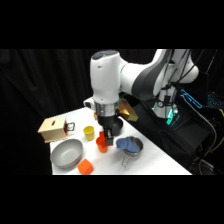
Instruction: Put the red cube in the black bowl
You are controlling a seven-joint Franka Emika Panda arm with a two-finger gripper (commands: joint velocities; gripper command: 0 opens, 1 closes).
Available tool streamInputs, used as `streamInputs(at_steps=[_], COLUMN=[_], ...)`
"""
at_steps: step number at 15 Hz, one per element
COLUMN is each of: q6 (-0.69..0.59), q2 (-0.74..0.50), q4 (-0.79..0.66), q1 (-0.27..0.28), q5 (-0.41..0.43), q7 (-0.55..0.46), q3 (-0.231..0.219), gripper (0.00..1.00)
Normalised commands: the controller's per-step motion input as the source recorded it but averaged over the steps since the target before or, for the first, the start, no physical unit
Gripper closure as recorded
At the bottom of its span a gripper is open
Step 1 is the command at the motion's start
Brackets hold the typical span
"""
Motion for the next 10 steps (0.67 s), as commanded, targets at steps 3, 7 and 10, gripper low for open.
streamInputs(at_steps=[3,7,10], q6=[-0.01,0.04,0.06], q2=[-0.35,-0.32,-0.31], q4=[-0.31,-0.31,-0.30], q1=[-0.216,-0.196,-0.153], q5=[-0.074,-0.057,-0.078], q7=[-0.12,-0.13,-0.12], q3=[0.019,-0.004,-0.010], gripper=[0.75,0.75,0.75])
